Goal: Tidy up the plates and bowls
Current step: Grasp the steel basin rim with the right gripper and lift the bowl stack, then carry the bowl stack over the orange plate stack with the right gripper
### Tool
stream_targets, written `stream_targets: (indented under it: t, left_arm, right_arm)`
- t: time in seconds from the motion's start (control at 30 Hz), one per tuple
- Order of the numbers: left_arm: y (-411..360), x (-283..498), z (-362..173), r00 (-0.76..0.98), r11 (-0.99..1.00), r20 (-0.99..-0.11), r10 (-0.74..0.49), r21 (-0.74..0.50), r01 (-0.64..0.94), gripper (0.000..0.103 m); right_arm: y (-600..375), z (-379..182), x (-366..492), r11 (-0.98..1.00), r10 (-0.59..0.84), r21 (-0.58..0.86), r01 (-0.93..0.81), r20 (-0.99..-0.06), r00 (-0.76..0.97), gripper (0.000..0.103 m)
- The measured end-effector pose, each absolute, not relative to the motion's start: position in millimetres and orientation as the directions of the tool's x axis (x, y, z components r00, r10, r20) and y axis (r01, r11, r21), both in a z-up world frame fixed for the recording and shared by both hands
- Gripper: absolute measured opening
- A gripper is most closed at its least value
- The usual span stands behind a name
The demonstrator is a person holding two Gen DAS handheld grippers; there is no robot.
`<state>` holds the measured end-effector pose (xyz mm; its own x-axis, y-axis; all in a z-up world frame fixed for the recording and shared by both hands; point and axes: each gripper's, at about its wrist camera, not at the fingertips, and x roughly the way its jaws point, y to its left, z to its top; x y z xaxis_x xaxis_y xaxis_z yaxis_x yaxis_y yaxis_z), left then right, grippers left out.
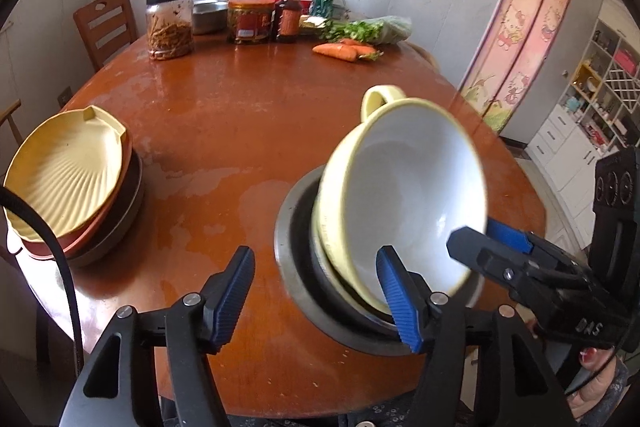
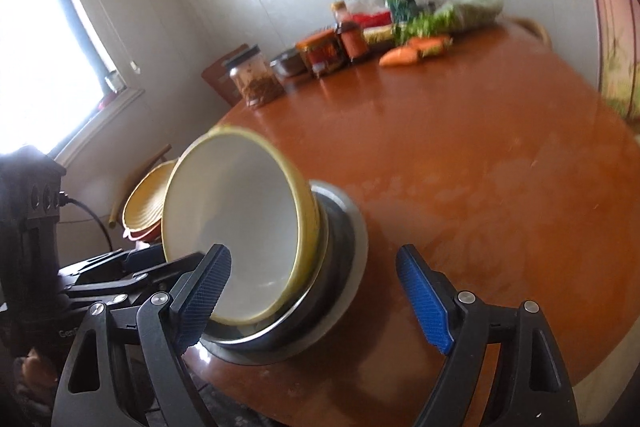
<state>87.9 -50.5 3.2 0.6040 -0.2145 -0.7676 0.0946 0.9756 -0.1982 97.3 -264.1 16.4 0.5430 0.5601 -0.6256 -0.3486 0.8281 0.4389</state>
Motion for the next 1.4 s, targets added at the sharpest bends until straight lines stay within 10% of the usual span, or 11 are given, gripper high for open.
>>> stream_targets:
  t: [1.4]
  left_arm:
    - [-21.9,97.1,9.9,0.608,0.948,-0.736,-0.298,-0.304,0.096,0.051]
  right_arm:
    - [-223.7,12.1,105.9,0.787,0.616,0.467,-0.404,-0.641,0.458,0.076]
